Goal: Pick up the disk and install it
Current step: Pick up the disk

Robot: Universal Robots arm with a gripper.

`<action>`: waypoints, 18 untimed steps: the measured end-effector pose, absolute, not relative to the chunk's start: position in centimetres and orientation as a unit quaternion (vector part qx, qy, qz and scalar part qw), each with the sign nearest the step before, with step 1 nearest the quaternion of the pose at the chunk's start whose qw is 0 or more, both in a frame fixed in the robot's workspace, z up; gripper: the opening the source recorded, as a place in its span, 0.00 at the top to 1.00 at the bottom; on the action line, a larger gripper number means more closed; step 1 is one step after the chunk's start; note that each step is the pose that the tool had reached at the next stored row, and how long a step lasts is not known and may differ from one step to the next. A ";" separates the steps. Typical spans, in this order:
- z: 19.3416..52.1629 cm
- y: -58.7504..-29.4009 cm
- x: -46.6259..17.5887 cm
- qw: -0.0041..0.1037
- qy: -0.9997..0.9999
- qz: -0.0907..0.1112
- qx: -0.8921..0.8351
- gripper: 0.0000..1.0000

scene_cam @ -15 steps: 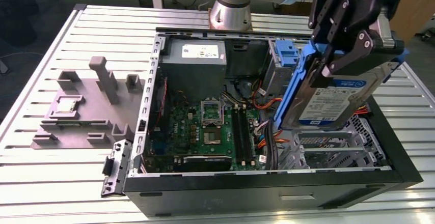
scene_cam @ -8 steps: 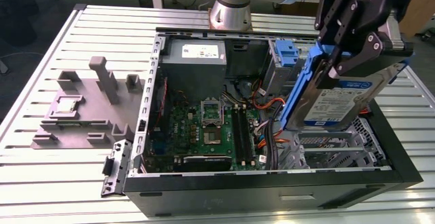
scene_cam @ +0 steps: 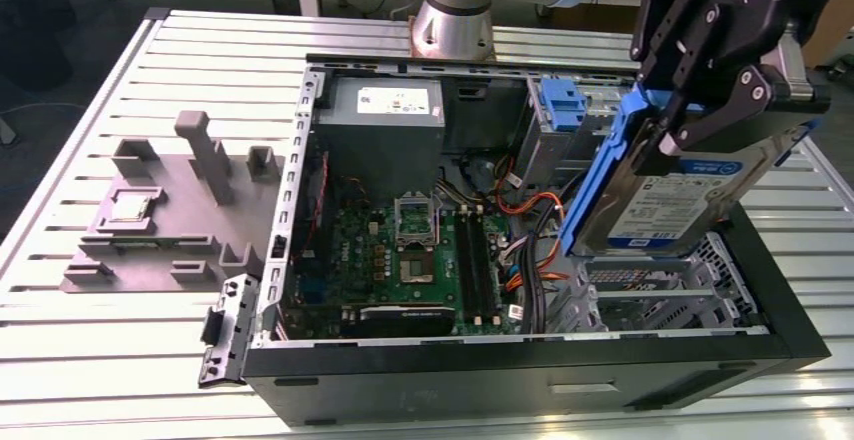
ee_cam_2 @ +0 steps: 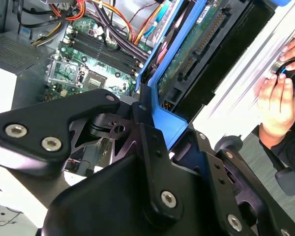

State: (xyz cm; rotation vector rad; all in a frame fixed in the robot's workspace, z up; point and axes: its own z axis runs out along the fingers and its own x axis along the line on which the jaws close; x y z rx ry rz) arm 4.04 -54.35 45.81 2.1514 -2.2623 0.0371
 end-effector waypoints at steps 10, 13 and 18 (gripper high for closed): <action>45.8 -54.3 4.1 0.010 -0.725 0.012 0.689 0.63; 45.8 -54.4 4.3 0.010 -0.725 0.012 0.689 0.63; 45.7 -54.8 4.6 0.010 -0.725 0.012 0.689 0.63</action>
